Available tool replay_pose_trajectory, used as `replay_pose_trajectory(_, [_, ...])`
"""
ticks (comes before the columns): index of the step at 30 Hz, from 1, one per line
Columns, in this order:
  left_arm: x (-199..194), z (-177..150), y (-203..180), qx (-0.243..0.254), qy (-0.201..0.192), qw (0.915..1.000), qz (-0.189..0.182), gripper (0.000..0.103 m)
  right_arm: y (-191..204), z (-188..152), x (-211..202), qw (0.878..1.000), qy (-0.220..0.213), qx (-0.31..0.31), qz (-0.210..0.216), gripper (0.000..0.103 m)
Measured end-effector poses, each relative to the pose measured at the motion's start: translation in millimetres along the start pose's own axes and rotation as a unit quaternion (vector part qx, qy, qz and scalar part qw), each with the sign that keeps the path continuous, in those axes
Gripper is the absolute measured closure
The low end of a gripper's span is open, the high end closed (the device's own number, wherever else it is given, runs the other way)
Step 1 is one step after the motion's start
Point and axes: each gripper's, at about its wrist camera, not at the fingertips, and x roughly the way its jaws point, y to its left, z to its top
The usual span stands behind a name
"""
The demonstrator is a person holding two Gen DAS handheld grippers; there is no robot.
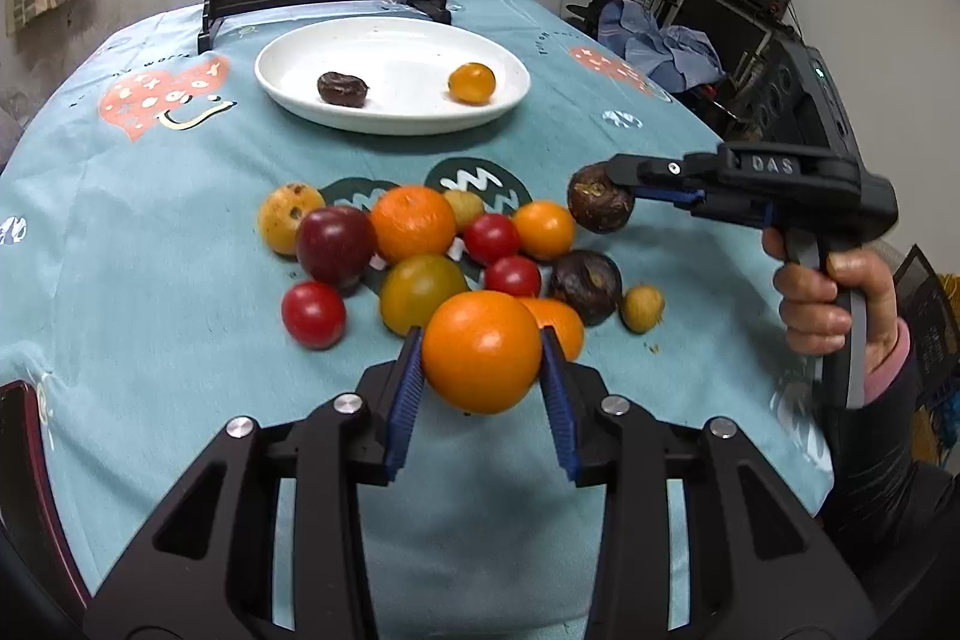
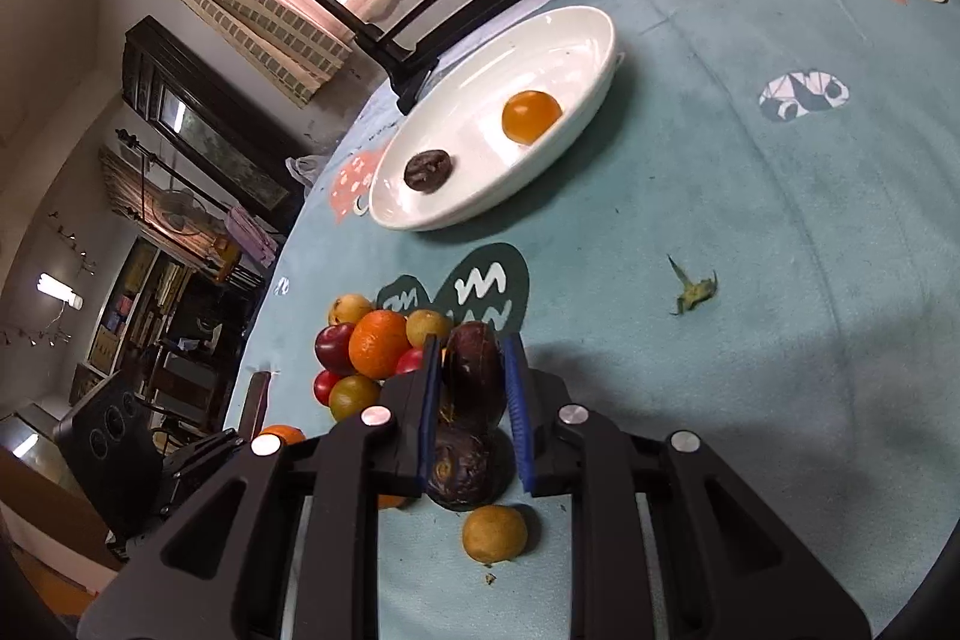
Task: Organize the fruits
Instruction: 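Carry both fruits over the white plate and release them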
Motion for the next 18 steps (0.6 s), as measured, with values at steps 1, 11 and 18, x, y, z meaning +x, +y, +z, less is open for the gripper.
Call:
replay_pose_trajectory(1, [-0.4,2.1,1.0,0.0,0.0,1.0,0.003,0.065,0.7,0.7,0.5,1.0,0.001,0.0,0.002,0.082])
replay_pose_trajectory(11, [9.0,85.0,13.5,0.001,-0.032,0.9991,0.028,0.065,18.9,71.7,17.6,0.999,-0.037,-0.009,0.022,0.082])
replay_pose_trajectory(18, [71.8,157.5,45.9,-0.025,-0.016,0.9972,0.068,0.065,10.5,110.5,75.4,0.999,-0.026,-0.019,-0.01,0.082])
